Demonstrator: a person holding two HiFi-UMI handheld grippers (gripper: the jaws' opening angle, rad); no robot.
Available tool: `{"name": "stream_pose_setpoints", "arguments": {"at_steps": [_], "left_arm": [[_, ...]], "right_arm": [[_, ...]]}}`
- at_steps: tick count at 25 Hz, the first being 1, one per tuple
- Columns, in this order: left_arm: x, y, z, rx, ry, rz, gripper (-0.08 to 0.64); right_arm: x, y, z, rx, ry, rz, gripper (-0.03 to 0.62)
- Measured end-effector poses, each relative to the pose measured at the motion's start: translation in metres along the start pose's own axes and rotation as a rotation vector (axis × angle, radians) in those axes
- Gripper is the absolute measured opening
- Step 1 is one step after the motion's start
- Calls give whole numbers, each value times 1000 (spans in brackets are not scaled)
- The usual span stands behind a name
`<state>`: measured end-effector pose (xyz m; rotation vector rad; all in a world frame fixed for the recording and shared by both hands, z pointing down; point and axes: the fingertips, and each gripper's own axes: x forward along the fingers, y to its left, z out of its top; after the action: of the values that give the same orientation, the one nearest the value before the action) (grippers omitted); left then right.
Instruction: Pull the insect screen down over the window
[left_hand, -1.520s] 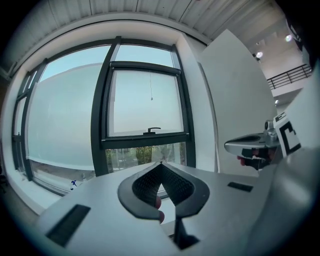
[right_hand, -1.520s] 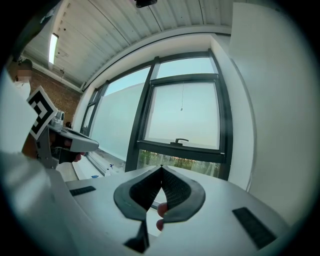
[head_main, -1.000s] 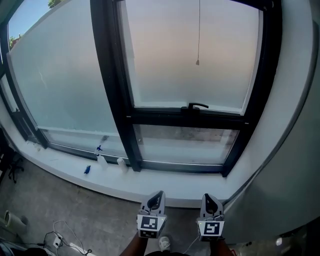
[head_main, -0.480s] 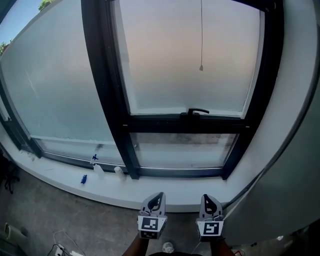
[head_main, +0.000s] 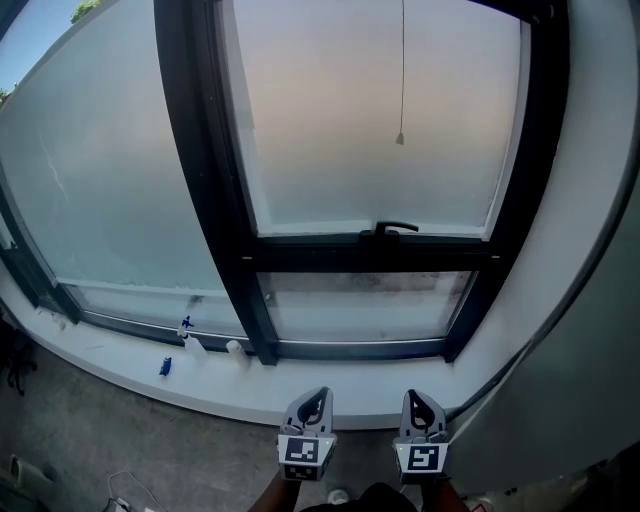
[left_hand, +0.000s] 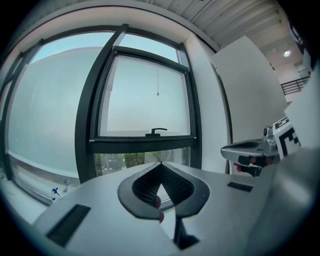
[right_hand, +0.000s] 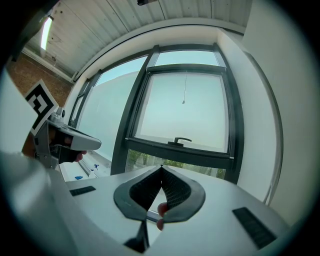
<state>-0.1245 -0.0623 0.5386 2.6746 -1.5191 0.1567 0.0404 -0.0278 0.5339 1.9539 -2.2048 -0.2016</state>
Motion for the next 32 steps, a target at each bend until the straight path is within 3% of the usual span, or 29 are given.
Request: {"name": "stream_pose_setpoints", "arguments": {"at_steps": [5,11,18,24,29,32], "left_arm": [[8,2,-5,10,19,-1,2],[29,12,-7,-39,26,19,2],[64,18,9,-12,36,56,2],[105,22,7,-10,31,28,2],[135,37,16,-7,55,87,2],[155,38,18,-1,39,76,2]], "right_arm": [[9,-3,-6,10,5,-10,3],[29,-17,-22,16,42,-11,3],[62,-38,-25,37,33,-7,3],[102,-49,-31,39,50,33,3],[134,-65,-34,57,43,39,3],[153,-76,-30,56,31,46,3]]}}
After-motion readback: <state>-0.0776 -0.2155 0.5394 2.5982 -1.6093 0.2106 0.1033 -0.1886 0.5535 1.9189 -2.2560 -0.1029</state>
